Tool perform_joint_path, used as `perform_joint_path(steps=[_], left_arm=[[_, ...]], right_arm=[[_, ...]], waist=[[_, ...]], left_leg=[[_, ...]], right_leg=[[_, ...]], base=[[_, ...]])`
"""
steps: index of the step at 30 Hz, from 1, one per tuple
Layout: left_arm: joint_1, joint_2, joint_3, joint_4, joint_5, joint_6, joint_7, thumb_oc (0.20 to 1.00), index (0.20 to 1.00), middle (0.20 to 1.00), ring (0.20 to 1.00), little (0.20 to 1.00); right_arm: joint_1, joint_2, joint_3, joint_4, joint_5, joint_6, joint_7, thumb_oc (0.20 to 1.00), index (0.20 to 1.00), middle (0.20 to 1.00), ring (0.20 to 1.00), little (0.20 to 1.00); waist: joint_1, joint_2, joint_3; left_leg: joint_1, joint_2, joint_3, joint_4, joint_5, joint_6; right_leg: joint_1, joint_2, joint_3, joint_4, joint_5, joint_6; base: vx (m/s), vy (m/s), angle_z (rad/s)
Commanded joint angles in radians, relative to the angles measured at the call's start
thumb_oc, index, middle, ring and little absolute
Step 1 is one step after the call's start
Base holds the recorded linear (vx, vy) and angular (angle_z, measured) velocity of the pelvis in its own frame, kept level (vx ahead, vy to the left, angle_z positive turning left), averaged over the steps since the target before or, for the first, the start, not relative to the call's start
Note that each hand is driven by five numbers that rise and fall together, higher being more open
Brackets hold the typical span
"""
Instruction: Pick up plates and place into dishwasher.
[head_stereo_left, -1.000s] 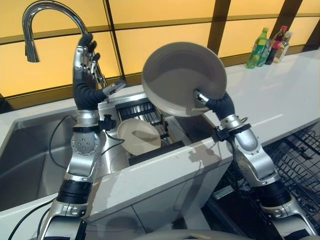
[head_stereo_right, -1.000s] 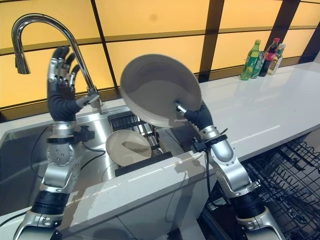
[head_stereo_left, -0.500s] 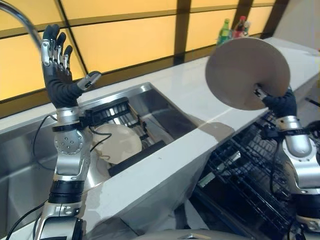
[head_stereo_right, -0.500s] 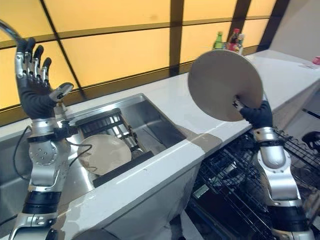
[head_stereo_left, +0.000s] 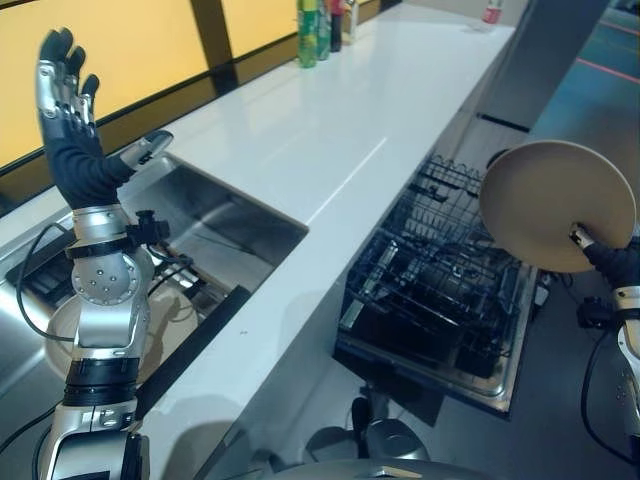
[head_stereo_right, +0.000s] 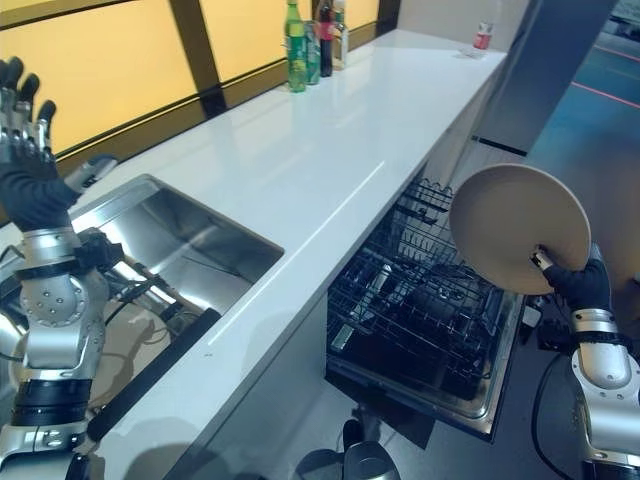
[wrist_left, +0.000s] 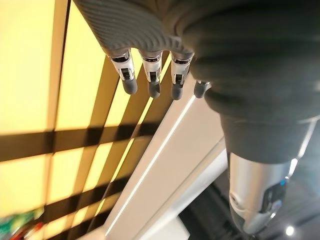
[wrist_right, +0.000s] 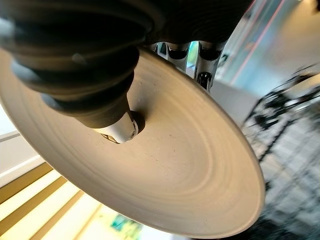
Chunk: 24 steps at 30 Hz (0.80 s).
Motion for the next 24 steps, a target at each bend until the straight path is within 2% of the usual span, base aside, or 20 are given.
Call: perform_joint_path(steps=[1,5,9,13,16,19,24], left_arm=[[-0.032,0.079,0.029,0.012,0.022,-0.047,0.008,1.000,1.000,1.000,1.000,1.000],[-0.036,0.076,0.017,0.030,0.044,-0.065,0.035,1.000,1.000,1.000,1.000,1.000],[-0.029,0.044,0.004,0.029,0.051,-0.065,0.043,1.000,1.000,1.000,1.000,1.000],[0.009,0.015,0.006,0.020,0.058,-0.061,0.010,1.000,1.000,1.000,1.000,1.000],[0.028,0.014,0.014,0.027,0.056,-0.060,-0.001,1.000,1.000,1.000,1.000,1.000],[0.046,0.021,0.033,0.033,0.036,-0.056,0.002,1.000,1.000,1.000,1.000,1.000],[0.067,0.036,0.045,0.033,0.016,-0.060,-0.009,1.000,1.000,1.000,1.000,1.000]], right_arm=[[-0.024,-0.057,-0.027,-0.013,-0.010,-0.054,-0.013,0.200,0.200,0.200,0.200,0.200],[-0.018,-0.059,-0.009,0.013,0.016,-0.037,0.013,0.200,0.200,0.200,0.200,0.200],[-0.046,-0.054,0.032,0.028,0.003,-0.019,0.058,0.200,0.200,0.200,0.200,0.200],[-0.067,-0.061,0.064,0.030,-0.024,0.010,0.086,0.200,0.200,0.200,0.200,0.200],[-0.086,-0.069,0.085,0.051,-0.044,0.017,0.096,0.200,0.200,0.200,0.200,0.200],[-0.092,-0.080,0.106,0.074,-0.132,0.021,0.120,0.200,0.200,0.200,0.200,0.200],[-0.091,-0.106,0.155,0.116,-0.197,0.061,0.175,0.200,0.200,0.200,0.200,0.200]], waist=[[0.022,-0.023,-0.065],[0.048,-0.031,-0.060],[0.062,-0.014,-0.050],[0.076,-0.004,-0.046],[0.085,0.004,-0.039],[0.094,0.014,-0.031],[0.100,0.027,-0.019]], left_leg=[[-0.166,0.029,-0.069,0.125,0.013,0.067],[-0.208,0.054,-0.114,0.171,0.021,0.038],[-0.217,0.074,-0.145,0.178,0.034,0.016],[-0.224,0.091,-0.152,0.173,0.051,0.000],[-0.243,0.102,-0.160,0.181,0.062,-0.012],[-0.260,0.110,-0.170,0.183,0.074,-0.022],[-0.269,0.112,-0.179,0.174,0.090,-0.031]], right_leg=[[0.047,-0.068,0.000,0.226,-0.186,0.072],[0.126,-0.050,-0.012,0.132,-0.217,0.035],[0.159,-0.020,-0.015,0.108,-0.233,0.009],[0.174,-0.005,-0.023,0.091,-0.238,-0.008],[0.168,-0.001,-0.029,0.096,-0.243,-0.015],[0.150,0.002,-0.039,0.115,-0.253,-0.020],[0.131,-0.006,-0.052,0.129,-0.255,-0.019]], base=[[-0.10,-0.273,-0.21],[-0.07,-0.213,0.01],[0.00,-0.119,-0.10],[0.03,-0.060,0.08],[0.01,-0.005,-0.01],[0.01,0.005,0.02],[0.02,0.020,0.09]])
